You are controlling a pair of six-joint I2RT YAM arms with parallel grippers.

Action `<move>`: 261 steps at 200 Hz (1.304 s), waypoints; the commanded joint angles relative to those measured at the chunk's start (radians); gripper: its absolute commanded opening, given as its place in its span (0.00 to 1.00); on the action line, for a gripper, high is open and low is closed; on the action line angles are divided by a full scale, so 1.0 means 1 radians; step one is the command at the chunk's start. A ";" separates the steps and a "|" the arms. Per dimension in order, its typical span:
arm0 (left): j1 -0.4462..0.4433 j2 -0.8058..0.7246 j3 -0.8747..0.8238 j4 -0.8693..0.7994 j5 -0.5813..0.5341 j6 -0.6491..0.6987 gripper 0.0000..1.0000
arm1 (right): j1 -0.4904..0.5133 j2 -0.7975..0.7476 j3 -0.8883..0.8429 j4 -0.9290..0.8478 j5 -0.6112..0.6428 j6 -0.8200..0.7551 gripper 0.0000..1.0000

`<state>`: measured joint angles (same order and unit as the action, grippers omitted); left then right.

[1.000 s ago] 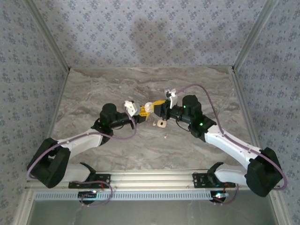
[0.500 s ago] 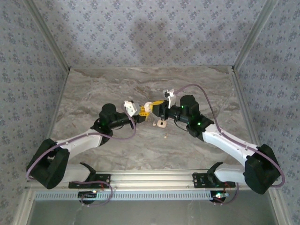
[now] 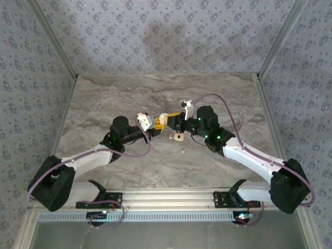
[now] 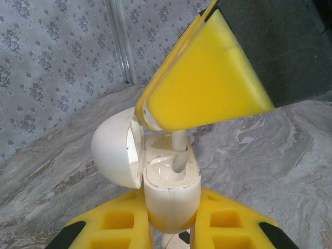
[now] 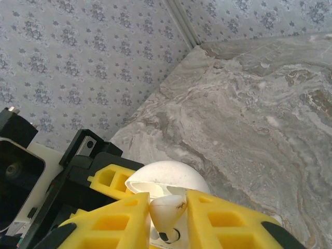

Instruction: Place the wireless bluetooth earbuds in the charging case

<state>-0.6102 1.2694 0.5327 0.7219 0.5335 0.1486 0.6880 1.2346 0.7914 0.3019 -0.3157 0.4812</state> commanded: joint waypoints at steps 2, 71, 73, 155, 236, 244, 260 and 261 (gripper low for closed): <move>-0.008 -0.034 0.001 0.041 0.000 0.019 0.18 | 0.007 0.013 0.029 -0.051 0.035 0.025 0.29; -0.009 -0.038 -0.004 0.029 -0.007 0.026 0.18 | 0.002 -0.034 0.042 -0.076 0.045 0.015 0.44; -0.009 -0.038 -0.004 0.028 -0.007 0.025 0.18 | 0.001 -0.036 0.042 -0.078 0.045 0.014 0.44; 0.013 -0.055 -0.068 -0.007 -0.117 -0.021 0.18 | -0.110 -0.085 0.160 -0.556 0.042 -0.115 0.48; 0.038 -0.129 -0.122 -0.064 -0.202 -0.043 0.18 | -0.262 0.222 0.224 -0.784 0.028 -0.145 0.49; 0.040 -0.131 -0.122 -0.068 -0.213 -0.043 0.18 | -0.261 0.248 0.213 -0.750 0.013 -0.127 0.50; 0.043 -0.134 -0.123 -0.074 -0.220 -0.040 0.18 | -0.262 0.301 0.194 -0.686 -0.024 -0.085 0.52; 0.044 -0.135 -0.124 -0.074 -0.221 -0.040 0.18 | -0.262 0.305 0.192 -0.682 -0.027 -0.083 0.52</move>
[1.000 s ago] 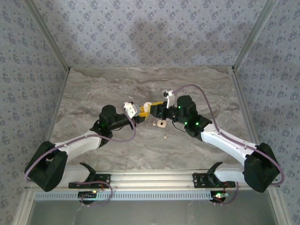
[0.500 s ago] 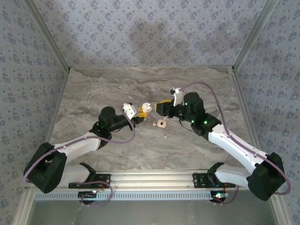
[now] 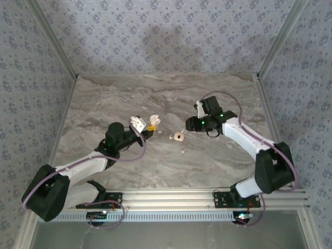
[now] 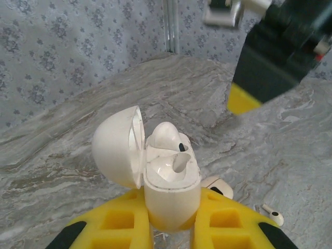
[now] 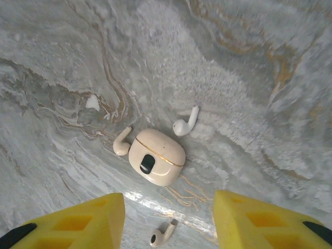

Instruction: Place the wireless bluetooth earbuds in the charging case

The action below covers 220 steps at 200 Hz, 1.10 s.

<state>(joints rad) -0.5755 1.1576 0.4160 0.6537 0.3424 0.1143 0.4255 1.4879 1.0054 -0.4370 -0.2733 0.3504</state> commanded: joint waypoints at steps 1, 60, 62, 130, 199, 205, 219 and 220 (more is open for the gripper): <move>0.008 -0.023 -0.008 -0.006 -0.029 -0.005 0.17 | 0.000 0.055 -0.023 0.060 -0.072 0.051 0.52; 0.014 -0.033 -0.004 -0.029 -0.041 0.006 0.18 | 0.030 0.236 0.005 0.142 -0.130 0.092 0.56; 0.015 -0.033 -0.005 -0.029 -0.040 0.008 0.18 | 0.029 0.237 0.005 0.143 -0.130 0.093 0.56; 0.020 -0.039 -0.005 -0.039 -0.040 0.018 0.18 | 0.068 0.311 0.069 0.155 -0.180 0.102 0.55; 0.026 -0.044 0.001 -0.045 -0.036 0.019 0.18 | 0.107 0.370 0.143 0.137 -0.214 0.101 0.54; 0.025 -0.045 0.002 -0.044 -0.036 0.021 0.18 | 0.107 0.368 0.148 0.128 -0.215 0.096 0.54; 0.027 -0.047 0.003 -0.048 -0.036 0.022 0.18 | 0.103 0.352 0.167 0.088 -0.206 0.078 0.53; 0.027 -0.047 0.003 -0.048 -0.035 0.021 0.18 | 0.103 0.349 0.170 0.083 -0.204 0.076 0.53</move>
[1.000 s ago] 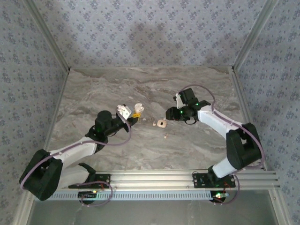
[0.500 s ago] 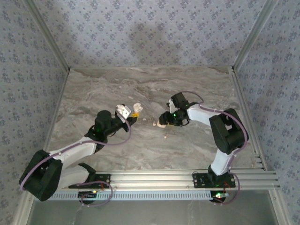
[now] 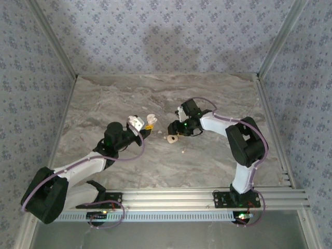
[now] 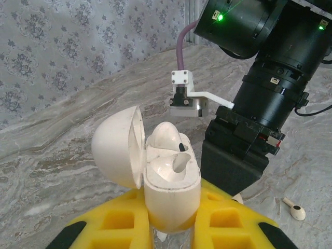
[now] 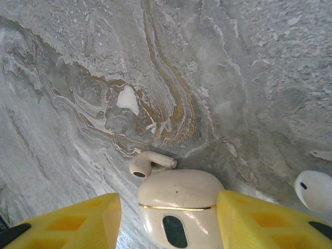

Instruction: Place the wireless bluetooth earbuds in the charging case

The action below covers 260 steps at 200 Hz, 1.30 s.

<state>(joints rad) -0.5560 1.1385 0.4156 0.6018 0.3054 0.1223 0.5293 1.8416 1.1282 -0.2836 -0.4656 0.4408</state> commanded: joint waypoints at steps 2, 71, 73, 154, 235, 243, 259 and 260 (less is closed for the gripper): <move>0.008 -0.029 0.003 0.005 0.003 0.014 0.18 | -0.001 -0.008 0.051 -0.080 -0.009 -0.019 0.53; 0.011 -0.028 0.007 0.003 0.007 0.010 0.18 | -0.105 -0.071 0.323 -0.482 0.130 -0.413 0.52; 0.011 -0.027 0.007 0.005 0.008 0.011 0.18 | -0.109 -0.065 0.335 -0.492 0.127 -0.426 0.52; 0.016 0.000 0.037 -0.020 0.048 0.017 0.18 | -0.175 0.101 0.472 -0.564 -0.098 -0.952 0.51; 0.018 0.013 0.054 -0.044 0.045 0.017 0.18 | -0.177 0.121 0.415 -0.586 0.013 -1.669 0.59; 0.019 0.019 0.057 -0.045 0.046 0.015 0.18 | -0.172 0.149 0.448 -0.636 0.000 -1.706 0.58; 0.019 0.022 0.064 -0.052 0.052 0.015 0.18 | -0.155 0.191 0.481 -0.676 0.028 -1.739 0.57; 0.018 0.022 0.064 -0.053 0.053 0.016 0.18 | -0.154 0.193 0.482 -0.676 0.032 -1.740 0.57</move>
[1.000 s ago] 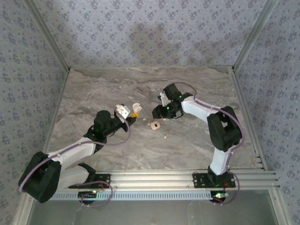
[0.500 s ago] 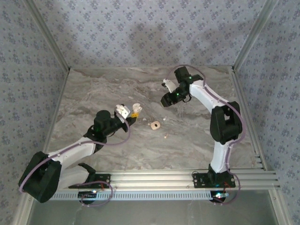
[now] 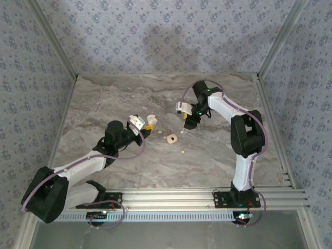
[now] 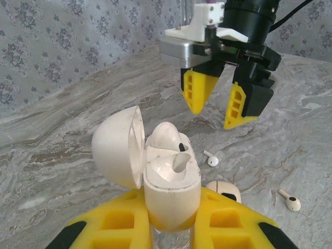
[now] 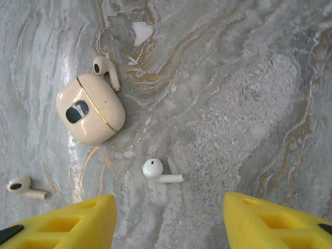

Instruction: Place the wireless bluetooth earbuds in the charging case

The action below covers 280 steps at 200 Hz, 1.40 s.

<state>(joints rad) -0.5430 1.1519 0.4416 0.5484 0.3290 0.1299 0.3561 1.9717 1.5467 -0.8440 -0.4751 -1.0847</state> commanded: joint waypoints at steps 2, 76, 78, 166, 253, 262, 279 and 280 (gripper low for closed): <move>0.005 0.008 0.039 -0.001 0.031 0.008 0.18 | 0.022 0.066 0.064 -0.116 0.047 -0.217 0.57; 0.005 0.017 0.059 -0.018 0.029 0.017 0.18 | 0.064 0.107 0.045 -0.076 0.099 -0.282 0.58; 0.005 0.018 0.060 -0.018 0.029 0.016 0.18 | 0.064 0.108 0.044 -0.074 0.098 -0.283 0.58; 0.006 0.032 0.074 -0.024 0.032 0.017 0.18 | 0.087 0.189 0.080 -0.092 0.137 -0.290 0.58; 0.008 0.057 0.079 -0.016 0.043 0.011 0.18 | 0.086 0.145 0.010 -0.123 0.211 -0.207 0.53; 0.008 0.057 0.080 -0.016 0.044 0.011 0.18 | 0.088 0.131 -0.005 -0.119 0.217 -0.202 0.52; 0.007 0.057 0.079 -0.013 0.045 0.010 0.18 | 0.090 0.106 -0.026 -0.111 0.230 -0.190 0.50; 0.007 0.057 0.080 -0.012 0.045 0.010 0.18 | 0.089 0.105 -0.027 -0.111 0.231 -0.189 0.50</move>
<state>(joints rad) -0.5430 1.2045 0.4820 0.5186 0.3515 0.1303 0.4416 2.1220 1.5646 -0.8886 -0.3023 -1.3125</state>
